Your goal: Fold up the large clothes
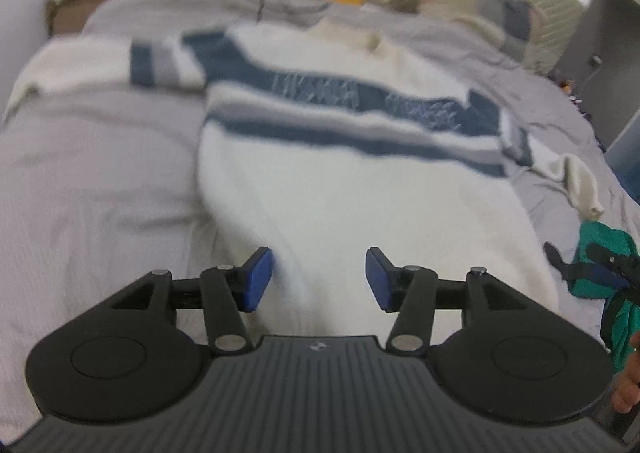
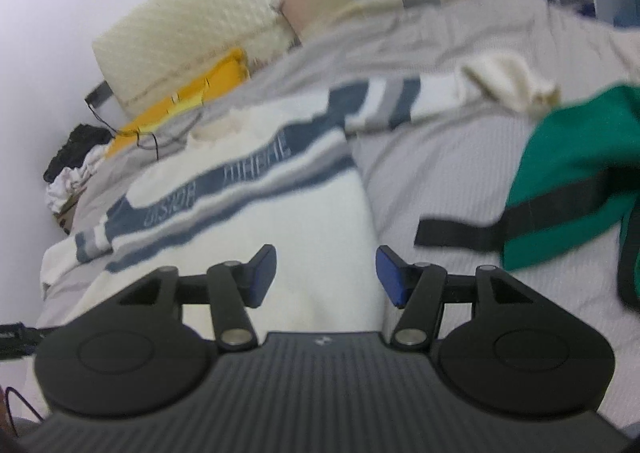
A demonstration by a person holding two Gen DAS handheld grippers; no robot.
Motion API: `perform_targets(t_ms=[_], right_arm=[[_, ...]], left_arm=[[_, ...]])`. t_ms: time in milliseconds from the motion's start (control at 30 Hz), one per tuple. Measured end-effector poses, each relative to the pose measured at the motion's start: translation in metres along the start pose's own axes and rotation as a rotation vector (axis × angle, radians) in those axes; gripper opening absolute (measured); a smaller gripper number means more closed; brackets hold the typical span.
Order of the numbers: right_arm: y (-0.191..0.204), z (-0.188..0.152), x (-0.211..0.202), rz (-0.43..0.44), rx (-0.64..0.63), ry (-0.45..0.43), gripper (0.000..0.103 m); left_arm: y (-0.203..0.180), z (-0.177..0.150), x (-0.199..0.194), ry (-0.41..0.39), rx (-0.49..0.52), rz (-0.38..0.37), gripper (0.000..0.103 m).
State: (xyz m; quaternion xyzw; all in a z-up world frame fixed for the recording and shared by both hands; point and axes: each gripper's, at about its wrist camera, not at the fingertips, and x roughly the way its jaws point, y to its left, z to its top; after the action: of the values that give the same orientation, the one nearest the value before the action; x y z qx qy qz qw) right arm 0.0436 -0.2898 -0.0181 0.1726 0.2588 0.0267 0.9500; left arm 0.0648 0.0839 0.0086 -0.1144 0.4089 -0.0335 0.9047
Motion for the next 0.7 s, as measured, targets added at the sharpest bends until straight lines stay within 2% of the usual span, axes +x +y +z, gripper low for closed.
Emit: perform_targets(t_ms=[167,267,400,467,567,667,700], right_arm=[[0.008,0.009,-0.01,0.003,-0.056,-0.108,0.059],[0.011,0.015,-0.011,-0.01,-0.081,-0.169,0.059],[0.008,0.028,0.0,-0.02,-0.068,-0.196,0.059],[0.006,0.033,0.008,-0.03,-0.068,-0.202,0.059],[0.0,0.044,0.018,-0.036,-0.045,-0.198,0.059],[-0.004,0.051,0.028,-0.036,-0.029,-0.213,0.059],[-0.007,0.056,0.035,-0.031,-0.022,-0.208,0.062]], left_arm=[[-0.041,0.009,-0.016,-0.145,0.103,-0.047,0.059],[-0.069,0.017,-0.012,-0.194,0.148,-0.084,0.059],[-0.098,0.027,0.011,-0.213,0.182,-0.112,0.059],[-0.105,0.033,0.028,-0.195,0.179,-0.131,0.059],[-0.108,0.044,0.057,-0.159,0.156,-0.152,0.059],[-0.107,0.045,0.082,-0.163,0.148,-0.141,0.059],[-0.103,0.044,0.09,-0.164,0.145,-0.134,0.059]])
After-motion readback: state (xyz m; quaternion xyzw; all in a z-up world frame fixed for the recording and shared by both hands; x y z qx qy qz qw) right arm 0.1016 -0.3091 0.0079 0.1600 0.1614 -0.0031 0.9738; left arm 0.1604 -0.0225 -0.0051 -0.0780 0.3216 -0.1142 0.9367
